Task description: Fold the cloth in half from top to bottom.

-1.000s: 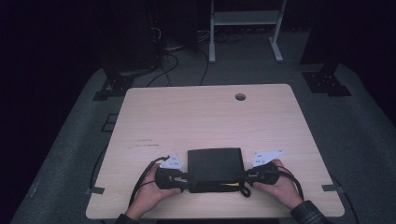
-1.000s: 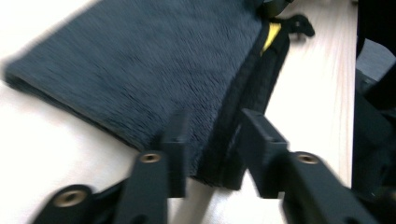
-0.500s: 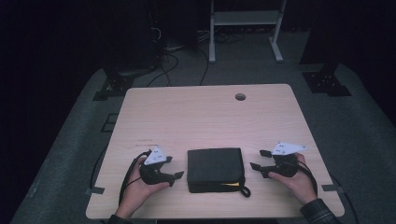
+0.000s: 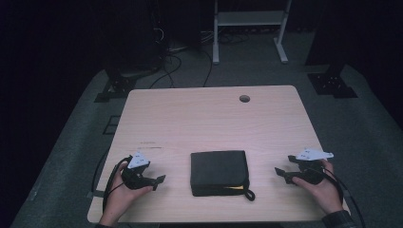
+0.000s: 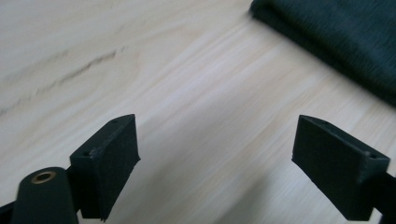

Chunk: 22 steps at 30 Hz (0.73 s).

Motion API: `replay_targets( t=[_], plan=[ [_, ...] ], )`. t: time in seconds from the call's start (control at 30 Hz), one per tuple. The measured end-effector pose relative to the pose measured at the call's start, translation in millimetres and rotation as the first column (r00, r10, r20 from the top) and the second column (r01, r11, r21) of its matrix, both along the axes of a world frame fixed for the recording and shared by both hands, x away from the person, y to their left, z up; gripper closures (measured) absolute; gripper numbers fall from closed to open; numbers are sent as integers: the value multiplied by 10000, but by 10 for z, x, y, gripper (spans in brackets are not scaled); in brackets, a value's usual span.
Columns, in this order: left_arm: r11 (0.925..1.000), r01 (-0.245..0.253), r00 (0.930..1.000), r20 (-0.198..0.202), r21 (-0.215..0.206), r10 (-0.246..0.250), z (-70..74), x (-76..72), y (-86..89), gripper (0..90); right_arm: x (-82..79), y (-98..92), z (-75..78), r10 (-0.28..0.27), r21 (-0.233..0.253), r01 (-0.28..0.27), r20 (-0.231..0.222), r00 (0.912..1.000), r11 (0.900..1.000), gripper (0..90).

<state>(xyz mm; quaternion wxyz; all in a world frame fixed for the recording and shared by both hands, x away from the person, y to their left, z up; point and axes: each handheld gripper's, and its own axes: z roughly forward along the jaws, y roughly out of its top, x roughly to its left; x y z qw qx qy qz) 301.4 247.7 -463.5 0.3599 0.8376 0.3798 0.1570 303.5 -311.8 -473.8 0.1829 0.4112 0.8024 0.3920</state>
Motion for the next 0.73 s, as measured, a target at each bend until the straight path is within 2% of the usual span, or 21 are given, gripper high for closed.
replay_targets(
  t=[0.23, 0.3, 0.37, 0.47, 0.63, 0.73],
  plan=[
    [9993, -233, 9996, -160, 300, 237, -80, -29, 126, 89, -46, -151, -82, -428, -320, 419, -301, 9986, 9986, 194],
    [9990, -273, 9990, -345, 349, 285, -111, -32, 150, 87, -42, -163, -100, -478, -472, 459, -414, 9980, 9978, 194],
    [9984, -246, 9994, -231, 503, 258, -140, -40, 169, 70, -35, -162, -116, -509, -543, 485, -434, 9978, 9973, 189],
    [9983, -270, 9995, -164, 510, 279, -151, -44, 203, 51, -32, -161, -122, -547, -532, 524, -425, 9976, 9972, 169],
    [9996, -137, 9998, 109, 227, 135, -200, -56, 227, 6, -36, -163, -130, -713, -538, 690, -424, 9966, 9962, 143],
    [9997, -127, 9999, 93, 208, 125, -202, -57, 223, 0, -39, -166, -129, -767, -550, 743, -431, 9961, 9957, 140]
  ],
)
